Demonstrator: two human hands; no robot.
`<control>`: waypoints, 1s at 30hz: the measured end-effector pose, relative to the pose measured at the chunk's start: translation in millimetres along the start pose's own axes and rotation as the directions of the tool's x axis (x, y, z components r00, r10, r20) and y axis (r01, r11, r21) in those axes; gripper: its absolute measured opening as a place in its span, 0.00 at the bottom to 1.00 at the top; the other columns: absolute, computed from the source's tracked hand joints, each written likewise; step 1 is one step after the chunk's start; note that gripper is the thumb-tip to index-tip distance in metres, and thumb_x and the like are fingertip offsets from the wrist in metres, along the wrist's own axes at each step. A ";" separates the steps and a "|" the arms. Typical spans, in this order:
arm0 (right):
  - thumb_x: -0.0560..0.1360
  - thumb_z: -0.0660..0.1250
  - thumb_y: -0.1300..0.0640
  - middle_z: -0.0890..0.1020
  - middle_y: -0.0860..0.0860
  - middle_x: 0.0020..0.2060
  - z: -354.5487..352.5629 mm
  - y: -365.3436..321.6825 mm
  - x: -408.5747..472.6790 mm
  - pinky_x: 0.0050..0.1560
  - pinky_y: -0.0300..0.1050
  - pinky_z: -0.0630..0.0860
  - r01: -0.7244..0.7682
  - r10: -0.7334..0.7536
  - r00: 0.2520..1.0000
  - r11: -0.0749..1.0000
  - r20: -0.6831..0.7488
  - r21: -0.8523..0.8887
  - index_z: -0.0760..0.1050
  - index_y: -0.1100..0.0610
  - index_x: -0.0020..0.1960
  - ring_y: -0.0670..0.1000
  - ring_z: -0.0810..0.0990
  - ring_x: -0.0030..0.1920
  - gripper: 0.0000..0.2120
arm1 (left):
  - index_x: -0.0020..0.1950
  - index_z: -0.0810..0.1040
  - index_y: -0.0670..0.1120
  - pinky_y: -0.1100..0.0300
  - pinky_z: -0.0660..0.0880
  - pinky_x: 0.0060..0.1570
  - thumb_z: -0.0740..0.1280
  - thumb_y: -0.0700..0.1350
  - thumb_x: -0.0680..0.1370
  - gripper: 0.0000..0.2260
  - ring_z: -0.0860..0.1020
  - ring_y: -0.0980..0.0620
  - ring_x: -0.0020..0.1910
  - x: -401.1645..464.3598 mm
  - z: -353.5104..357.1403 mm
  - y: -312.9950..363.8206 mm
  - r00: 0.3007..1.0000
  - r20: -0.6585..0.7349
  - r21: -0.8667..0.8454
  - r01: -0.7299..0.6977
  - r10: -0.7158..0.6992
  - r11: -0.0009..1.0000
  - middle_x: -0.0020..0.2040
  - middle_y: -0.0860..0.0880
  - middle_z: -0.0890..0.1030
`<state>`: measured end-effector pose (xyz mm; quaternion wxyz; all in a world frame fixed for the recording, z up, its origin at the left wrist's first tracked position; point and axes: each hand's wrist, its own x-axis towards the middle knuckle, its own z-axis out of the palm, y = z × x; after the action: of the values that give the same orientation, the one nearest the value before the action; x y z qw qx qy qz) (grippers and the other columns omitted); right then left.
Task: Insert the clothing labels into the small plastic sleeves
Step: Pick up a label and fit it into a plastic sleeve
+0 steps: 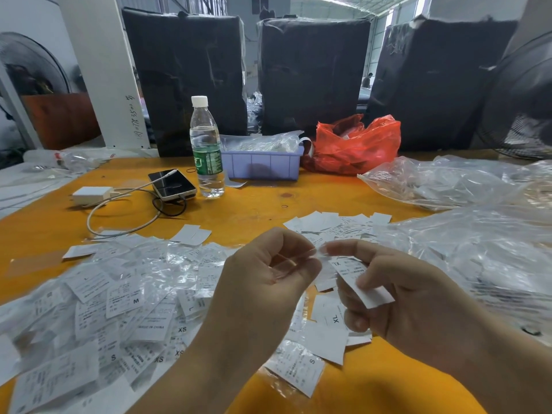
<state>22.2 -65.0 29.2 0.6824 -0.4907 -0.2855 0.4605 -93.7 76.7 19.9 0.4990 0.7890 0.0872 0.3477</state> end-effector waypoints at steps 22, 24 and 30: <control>0.63 0.61 0.66 0.63 0.52 0.27 -9.6 -0.6 2.6 0.27 0.43 0.65 -0.268 0.199 0.955 0.897 0.219 0.353 0.81 0.64 0.53 0.50 0.63 0.26 0.20 | 0.51 0.79 0.51 0.63 0.76 0.42 0.68 0.49 0.77 0.05 0.78 0.60 0.45 -2.3 -0.1 3.2 0.899 0.015 0.438 -0.399 0.438 0.805 0.45 0.58 0.79; 0.64 0.61 0.66 0.63 0.52 0.28 -10.6 0.3 3.7 0.28 0.43 0.66 -0.278 0.201 0.950 0.894 0.239 0.352 0.81 0.64 0.51 0.49 0.64 0.27 0.19 | 0.51 0.79 0.50 0.62 0.76 0.42 0.69 0.47 0.76 0.05 0.77 0.60 0.45 -2.3 0.2 3.1 0.899 0.030 0.431 -0.406 0.437 0.806 0.45 0.58 0.79; 0.67 0.58 0.65 0.65 0.51 0.28 -13.5 1.5 6.3 0.30 0.41 0.66 -0.309 0.198 0.927 0.884 0.319 0.351 0.82 0.63 0.47 0.48 0.65 0.28 0.15 | 0.52 0.79 0.50 0.63 0.74 0.42 0.69 0.45 0.75 0.07 0.77 0.59 0.44 -3.3 0.4 3.1 0.893 0.096 0.428 -0.436 0.440 0.792 0.45 0.57 0.79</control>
<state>35.7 -64.6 22.6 0.6541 -0.3079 -0.2110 0.6579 -96.6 73.4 20.9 0.2141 0.8778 -0.0198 0.4282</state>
